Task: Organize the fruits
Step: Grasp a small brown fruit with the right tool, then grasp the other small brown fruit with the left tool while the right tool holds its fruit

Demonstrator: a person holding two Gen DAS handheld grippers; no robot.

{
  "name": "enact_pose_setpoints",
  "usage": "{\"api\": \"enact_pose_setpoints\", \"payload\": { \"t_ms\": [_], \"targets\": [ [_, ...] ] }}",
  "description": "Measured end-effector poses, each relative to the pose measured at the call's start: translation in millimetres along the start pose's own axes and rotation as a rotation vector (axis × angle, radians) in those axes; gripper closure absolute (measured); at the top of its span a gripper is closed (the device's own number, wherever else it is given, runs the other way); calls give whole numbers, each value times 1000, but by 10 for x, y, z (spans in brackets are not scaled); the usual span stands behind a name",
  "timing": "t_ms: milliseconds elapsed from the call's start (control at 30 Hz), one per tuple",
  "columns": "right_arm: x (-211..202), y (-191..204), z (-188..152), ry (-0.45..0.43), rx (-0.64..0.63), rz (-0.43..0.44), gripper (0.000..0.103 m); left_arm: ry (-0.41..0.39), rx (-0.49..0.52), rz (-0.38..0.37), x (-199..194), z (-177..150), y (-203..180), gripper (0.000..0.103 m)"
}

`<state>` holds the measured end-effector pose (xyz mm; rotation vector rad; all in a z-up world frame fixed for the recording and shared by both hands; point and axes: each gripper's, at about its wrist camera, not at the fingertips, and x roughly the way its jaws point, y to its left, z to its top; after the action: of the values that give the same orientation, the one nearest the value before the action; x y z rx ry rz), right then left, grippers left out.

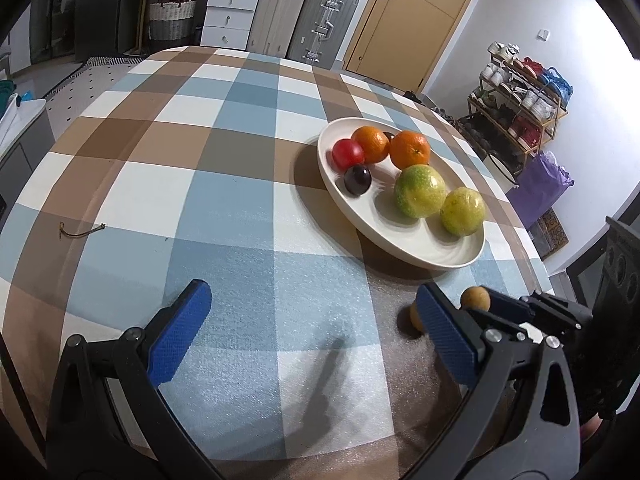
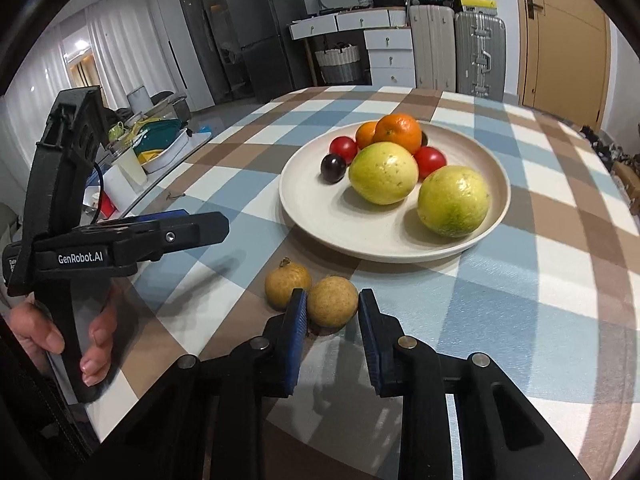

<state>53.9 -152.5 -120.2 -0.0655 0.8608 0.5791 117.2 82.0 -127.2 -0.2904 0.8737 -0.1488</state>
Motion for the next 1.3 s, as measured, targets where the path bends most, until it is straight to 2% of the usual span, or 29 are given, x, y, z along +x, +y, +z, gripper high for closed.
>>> {"api": "enact_pose_setpoints", "payload": {
  "t_ms": [467,867,967,1033,1067,1133,1167,1200,1233,1300],
  "targets": [
    [-242,-228,-13,-76,53,-13,77,45,48,-12,79,-20,-245,1],
    [-343,-400,-64,-106,87,-7,77,101,112,-18,300,-53,-512,2],
    [-366,-438,-81,-112,95,-5,77,110,145,-7,340,-62,-599,10],
    [-380,-467,-93,-116,103,-3,77,111,181,4,362,-70,-674,24],
    [-384,-478,-98,-118,106,-2,77,113,199,9,376,-75,-708,27],
    [-387,-497,-102,-120,111,4,77,116,211,-4,381,-73,-747,44],
    [-392,-502,-105,-122,112,5,77,120,214,-13,384,-70,-765,48],
    [-400,-504,-107,-125,111,7,77,125,219,-21,389,-70,-783,59],
    [-411,-504,-113,-127,111,10,77,131,224,-32,393,-73,-800,76],
    [-426,-506,-118,-134,112,15,77,130,254,-26,401,-88,-843,78]
  ]
}}
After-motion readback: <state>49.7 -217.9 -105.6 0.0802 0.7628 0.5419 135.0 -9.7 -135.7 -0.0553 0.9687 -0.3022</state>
